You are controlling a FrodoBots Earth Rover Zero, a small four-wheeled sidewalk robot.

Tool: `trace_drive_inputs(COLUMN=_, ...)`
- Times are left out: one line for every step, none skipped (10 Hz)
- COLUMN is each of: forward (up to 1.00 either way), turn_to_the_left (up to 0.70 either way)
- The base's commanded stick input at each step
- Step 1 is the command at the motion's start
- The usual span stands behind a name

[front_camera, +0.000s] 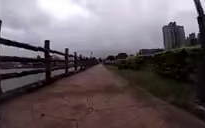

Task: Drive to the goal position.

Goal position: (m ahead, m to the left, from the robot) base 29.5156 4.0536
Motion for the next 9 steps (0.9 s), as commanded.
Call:
trace_drive_inputs(forward=1.0, turn_to_the_left=0.0)
trace_drive_inputs(forward=1.0, turn_to_the_left=0.0)
trace_drive_inputs(forward=1.0, turn_to_the_left=0.0)
trace_drive_inputs(forward=1.0, turn_to_the_left=0.14)
trace_drive_inputs(forward=1.0, turn_to_the_left=0.29)
trace_drive_inputs(forward=1.0, turn_to_the_left=0.4)
trace_drive_inputs(forward=1.0, turn_to_the_left=0.4)
trace_drive_inputs(forward=1.0, turn_to_the_left=0.0)
trace_drive_inputs(forward=1.0, turn_to_the_left=0.0)
